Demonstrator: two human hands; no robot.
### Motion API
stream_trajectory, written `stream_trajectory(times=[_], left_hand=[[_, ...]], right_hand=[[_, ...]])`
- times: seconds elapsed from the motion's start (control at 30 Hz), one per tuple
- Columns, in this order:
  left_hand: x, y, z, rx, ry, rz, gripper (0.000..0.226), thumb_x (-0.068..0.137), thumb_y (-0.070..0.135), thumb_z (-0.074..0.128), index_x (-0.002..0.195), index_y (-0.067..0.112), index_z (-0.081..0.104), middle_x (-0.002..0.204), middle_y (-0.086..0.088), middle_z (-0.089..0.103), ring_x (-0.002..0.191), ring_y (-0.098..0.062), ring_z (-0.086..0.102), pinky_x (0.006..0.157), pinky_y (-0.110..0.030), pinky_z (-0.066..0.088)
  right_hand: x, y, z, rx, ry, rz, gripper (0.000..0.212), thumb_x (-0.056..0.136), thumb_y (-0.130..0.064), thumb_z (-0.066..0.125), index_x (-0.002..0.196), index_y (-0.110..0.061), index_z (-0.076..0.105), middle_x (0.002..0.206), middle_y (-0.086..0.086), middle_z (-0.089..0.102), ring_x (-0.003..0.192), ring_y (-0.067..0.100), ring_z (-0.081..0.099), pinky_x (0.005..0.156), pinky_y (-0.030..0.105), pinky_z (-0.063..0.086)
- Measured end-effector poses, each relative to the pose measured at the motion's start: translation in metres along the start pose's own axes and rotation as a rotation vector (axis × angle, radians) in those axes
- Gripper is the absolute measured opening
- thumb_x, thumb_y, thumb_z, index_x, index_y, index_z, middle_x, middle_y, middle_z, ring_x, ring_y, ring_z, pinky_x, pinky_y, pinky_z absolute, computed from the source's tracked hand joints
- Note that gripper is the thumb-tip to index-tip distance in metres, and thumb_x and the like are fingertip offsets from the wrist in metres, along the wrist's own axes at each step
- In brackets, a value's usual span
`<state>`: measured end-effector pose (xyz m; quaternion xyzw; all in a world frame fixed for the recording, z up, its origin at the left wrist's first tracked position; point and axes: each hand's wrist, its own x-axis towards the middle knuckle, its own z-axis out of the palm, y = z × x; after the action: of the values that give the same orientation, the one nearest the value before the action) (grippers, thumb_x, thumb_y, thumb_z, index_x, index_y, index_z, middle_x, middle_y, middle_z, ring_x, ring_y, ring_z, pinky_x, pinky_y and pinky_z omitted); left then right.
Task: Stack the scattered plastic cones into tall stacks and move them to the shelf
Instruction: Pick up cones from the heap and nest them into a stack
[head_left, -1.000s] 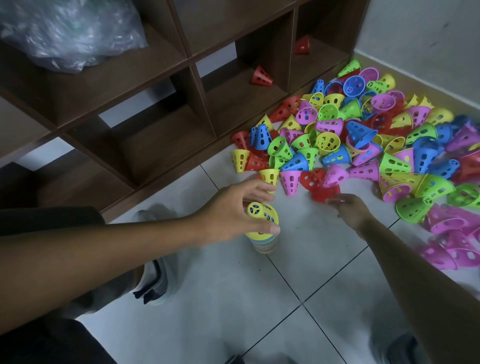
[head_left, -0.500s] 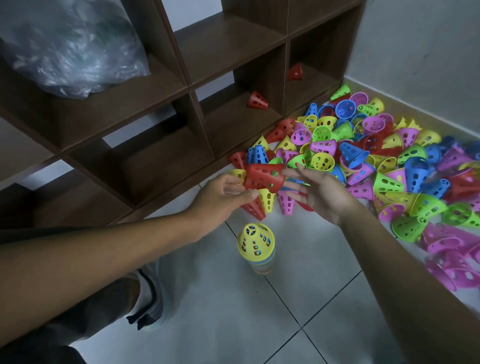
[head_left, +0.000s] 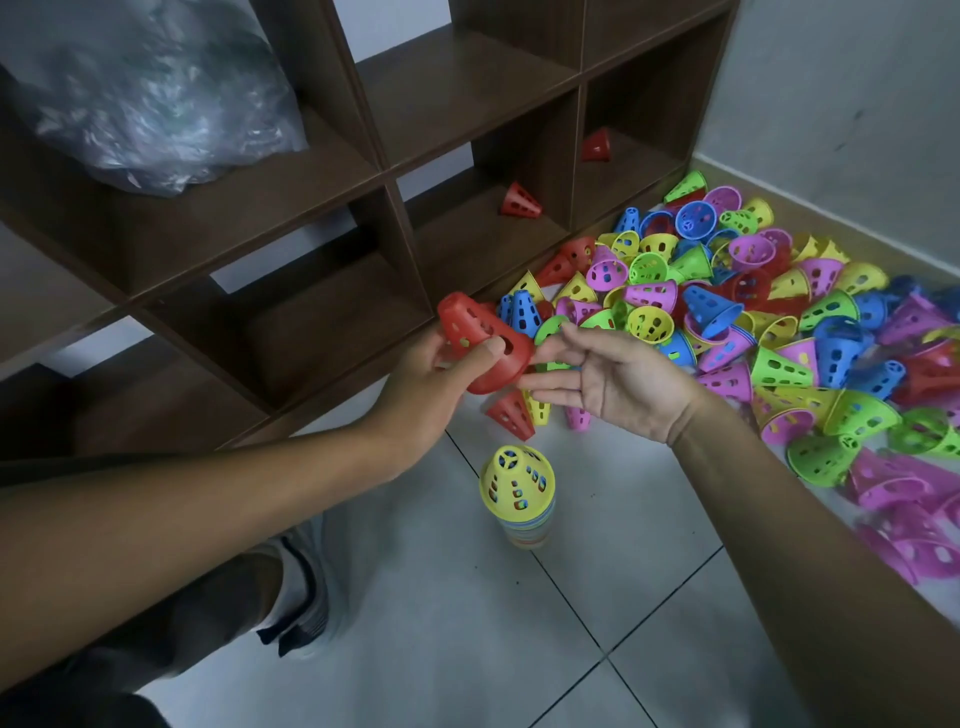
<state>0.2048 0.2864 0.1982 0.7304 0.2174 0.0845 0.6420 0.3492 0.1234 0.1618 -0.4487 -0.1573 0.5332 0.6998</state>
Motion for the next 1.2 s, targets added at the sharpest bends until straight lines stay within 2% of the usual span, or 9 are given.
stream_trajectory(times=[0.2, 0.3, 0.37, 0.5, 0.63, 0.77, 0.97, 1.1, 1.2], left_hand=[[-0.022, -0.01, -0.004, 0.175, -0.161, 0.037, 0.048, 0.084, 0.049, 0.068, 0.126, 0.028, 0.064, 0.118, 0.004, 0.072, 0.113, -0.014, 0.066, 0.101, -0.038, 0.053], [-0.035, -0.009, -0.004, 0.294, -0.21, 0.071, 0.043, 0.078, 0.057, 0.066, 0.112, 0.03, 0.067, 0.104, 0.016, 0.072, 0.102, -0.005, 0.067, 0.09, -0.024, 0.054], [-0.042, -0.01, -0.004, 0.352, -0.255, 0.093, 0.031, 0.081, 0.053, 0.069, 0.105, 0.034, 0.067, 0.1, 0.023, 0.07, 0.099, 0.0, 0.065, 0.083, -0.015, 0.051], [-0.046, -0.017, -0.003, 0.413, -0.317, 0.147, 0.012, 0.09, 0.034, 0.072, 0.099, 0.035, 0.065, 0.102, 0.026, 0.067, 0.103, 0.001, 0.063, 0.08, -0.01, 0.048], [-0.046, -0.027, -0.005, 0.474, -0.364, 0.141, 0.031, 0.087, 0.047, 0.07, 0.112, 0.03, 0.064, 0.11, 0.011, 0.063, 0.112, -0.008, 0.061, 0.089, -0.029, 0.057], [-0.048, -0.037, -0.008, 0.569, -0.396, 0.113, 0.052, 0.082, 0.051, 0.072, 0.129, 0.032, 0.058, 0.123, 0.015, 0.053, 0.119, -0.005, 0.055, 0.093, -0.029, 0.056], [-0.045, -0.045, -0.014, 0.619, -0.436, 0.05, 0.055, 0.087, 0.044, 0.076, 0.136, 0.041, 0.051, 0.13, 0.022, 0.046, 0.125, 0.001, 0.048, 0.097, -0.027, 0.055], [-0.043, -0.038, -0.017, 0.638, -0.443, 0.049, 0.054, 0.087, 0.049, 0.072, 0.136, 0.041, 0.051, 0.129, 0.024, 0.047, 0.124, 0.004, 0.048, 0.098, -0.019, 0.051], [-0.039, -0.031, -0.018, 0.606, -0.432, 0.04, 0.057, 0.085, 0.06, 0.068, 0.136, 0.042, 0.051, 0.131, 0.025, 0.048, 0.126, 0.007, 0.046, 0.095, -0.01, 0.045]], right_hand=[[0.005, 0.013, -0.06, -0.38, 0.585, 0.108, 0.02, 0.101, -0.02, 0.055, 0.114, -0.008, 0.065, 0.115, 0.008, 0.072, 0.102, 0.023, 0.071, 0.089, 0.037, 0.056], [0.001, 0.03, -0.098, -0.376, 0.749, 0.158, 0.025, 0.1, -0.015, 0.055, 0.12, -0.002, 0.064, 0.116, 0.011, 0.071, 0.103, 0.027, 0.068, 0.09, 0.042, 0.056], [-0.005, 0.043, -0.119, -0.595, 0.793, 0.211, 0.023, 0.097, -0.007, 0.058, 0.118, -0.001, 0.065, 0.117, 0.016, 0.068, 0.099, 0.029, 0.067, 0.095, 0.046, 0.055], [-0.026, 0.076, -0.145, -0.865, 0.928, 0.228, 0.018, 0.094, -0.02, 0.063, 0.109, -0.012, 0.072, 0.118, 0.006, 0.064, 0.103, 0.027, 0.06, 0.095, 0.035, 0.047], [-0.039, 0.093, -0.158, -0.986, 0.869, 0.318, 0.046, 0.095, -0.032, 0.066, 0.138, -0.017, 0.058, 0.156, 0.012, 0.038, 0.147, 0.031, 0.029, 0.116, 0.044, 0.032], [-0.041, 0.095, -0.166, -0.908, 0.823, 0.269, 0.051, 0.095, -0.023, 0.067, 0.144, -0.02, 0.052, 0.164, 0.009, 0.022, 0.154, 0.026, 0.009, 0.119, 0.04, 0.025], [-0.032, 0.079, -0.174, -0.902, 0.795, 0.219, 0.051, 0.093, -0.021, 0.069, 0.142, -0.017, 0.054, 0.166, 0.009, 0.013, 0.152, 0.028, 0.014, 0.116, 0.037, 0.024], [-0.026, 0.071, -0.183, -0.819, 0.779, 0.234, 0.046, 0.094, -0.013, 0.067, 0.139, -0.011, 0.057, 0.158, 0.009, 0.033, 0.126, 0.025, 0.044, 0.094, 0.033, 0.042], [-0.023, 0.072, -0.19, -0.787, 0.741, 0.291, 0.041, 0.096, -0.005, 0.061, 0.136, -0.003, 0.055, 0.144, 0.013, 0.052, 0.11, 0.022, 0.048, 0.088, 0.03, 0.039]])
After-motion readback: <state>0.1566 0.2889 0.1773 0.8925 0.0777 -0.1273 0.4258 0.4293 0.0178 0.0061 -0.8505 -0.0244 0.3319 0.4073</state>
